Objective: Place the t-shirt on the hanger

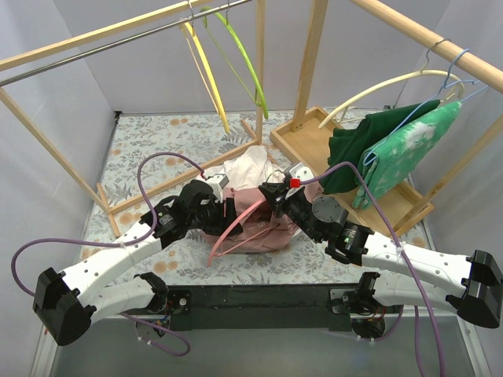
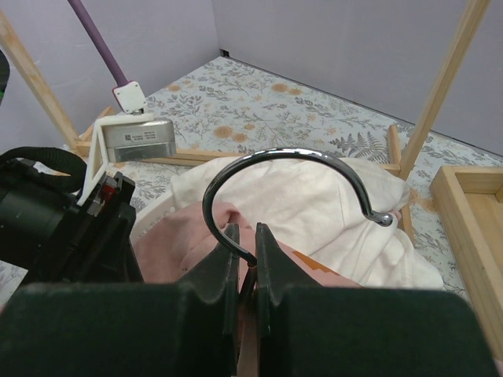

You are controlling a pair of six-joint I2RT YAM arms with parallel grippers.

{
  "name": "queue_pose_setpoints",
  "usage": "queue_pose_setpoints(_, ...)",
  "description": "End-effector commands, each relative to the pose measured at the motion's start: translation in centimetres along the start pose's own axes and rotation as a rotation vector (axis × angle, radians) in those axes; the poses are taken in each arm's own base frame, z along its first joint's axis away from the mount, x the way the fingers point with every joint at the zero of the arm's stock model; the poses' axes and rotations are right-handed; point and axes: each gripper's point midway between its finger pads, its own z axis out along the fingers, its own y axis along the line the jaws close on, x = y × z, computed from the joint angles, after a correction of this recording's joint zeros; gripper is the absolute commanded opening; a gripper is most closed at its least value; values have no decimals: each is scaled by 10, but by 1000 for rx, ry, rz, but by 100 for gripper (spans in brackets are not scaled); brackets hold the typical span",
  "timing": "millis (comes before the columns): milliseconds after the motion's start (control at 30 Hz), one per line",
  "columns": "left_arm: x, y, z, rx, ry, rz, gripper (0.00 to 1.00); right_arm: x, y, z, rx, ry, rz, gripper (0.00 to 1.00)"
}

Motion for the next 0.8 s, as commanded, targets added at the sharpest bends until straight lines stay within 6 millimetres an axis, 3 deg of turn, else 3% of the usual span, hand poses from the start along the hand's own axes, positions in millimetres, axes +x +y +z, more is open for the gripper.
queue_pose_setpoints(0,-2,1,7,-31,-24,44,48,-36,-2,2,16,-115,38,1)
queue_pose_setpoints(133,-7,12,7,-112,-68,43,37,-38,-3,2,21,-121,40,1)
queue_pose_setpoints(167,-13,18,6,-150,-99,37,26,-38,-4,2,26,-121,41,1)
queue_pose_setpoints(233,-21,21,-3,-178,-143,22,18,-40,-8,2,50,-124,45,1)
queue_pose_setpoints(267,-27,25,-8,-206,-176,15,9,-40,-9,2,59,-124,44,1)
queue_pose_setpoints(367,-37,28,-28,-246,-235,4,0,-43,-18,4,112,-122,38,1)
queue_pose_setpoints(500,-33,35,-41,-296,-227,-22,0,-56,-36,5,227,-139,39,1)
queue_pose_setpoints(633,-31,28,-52,-263,-233,-66,0,-67,-64,1,401,-146,12,1)
queue_pose_setpoints(767,-29,23,-58,-246,-230,-104,0,-80,-79,-3,477,-162,3,1)
